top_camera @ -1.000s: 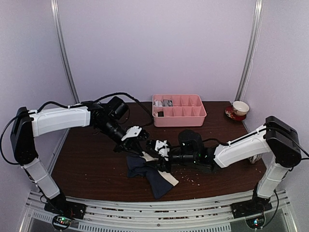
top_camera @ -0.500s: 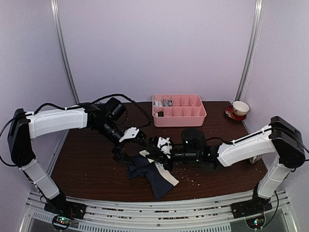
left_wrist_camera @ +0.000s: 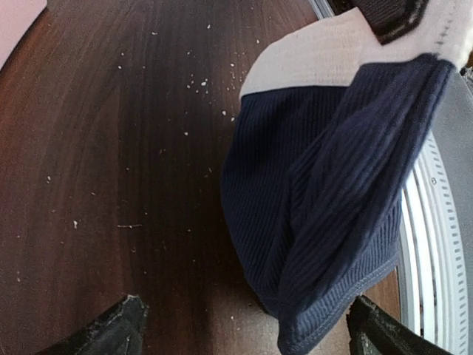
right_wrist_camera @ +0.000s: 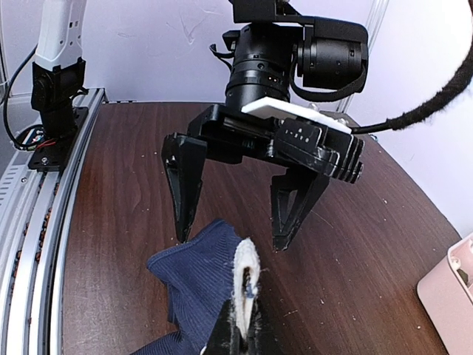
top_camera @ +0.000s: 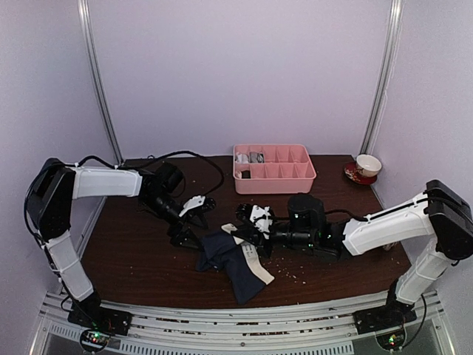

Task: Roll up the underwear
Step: Pick up the underwear from the center of the board.

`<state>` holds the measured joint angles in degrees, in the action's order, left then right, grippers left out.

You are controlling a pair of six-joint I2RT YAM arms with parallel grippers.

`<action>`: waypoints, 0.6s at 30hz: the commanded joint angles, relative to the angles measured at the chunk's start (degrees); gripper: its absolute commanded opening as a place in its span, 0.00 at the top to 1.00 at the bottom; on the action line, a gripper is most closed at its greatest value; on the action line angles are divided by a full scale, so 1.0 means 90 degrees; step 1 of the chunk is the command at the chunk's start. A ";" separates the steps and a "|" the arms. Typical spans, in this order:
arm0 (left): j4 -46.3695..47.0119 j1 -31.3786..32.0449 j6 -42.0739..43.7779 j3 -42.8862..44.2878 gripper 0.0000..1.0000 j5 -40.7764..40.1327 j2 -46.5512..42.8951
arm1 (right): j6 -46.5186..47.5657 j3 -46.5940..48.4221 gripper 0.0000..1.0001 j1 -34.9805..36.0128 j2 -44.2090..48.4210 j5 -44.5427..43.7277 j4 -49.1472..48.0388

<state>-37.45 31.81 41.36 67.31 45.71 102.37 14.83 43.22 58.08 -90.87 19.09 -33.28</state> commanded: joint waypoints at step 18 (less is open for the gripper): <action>-0.2158 -0.0165 0.1325 0.0819 0.51 0.1476 0.0767 | 0.0138 -0.0070 1.00 -0.0038 0.0058 -0.0440 -0.0054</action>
<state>-53.17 30.79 50.19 72.79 56.60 108.79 15.27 43.11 58.08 -90.87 16.51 -33.21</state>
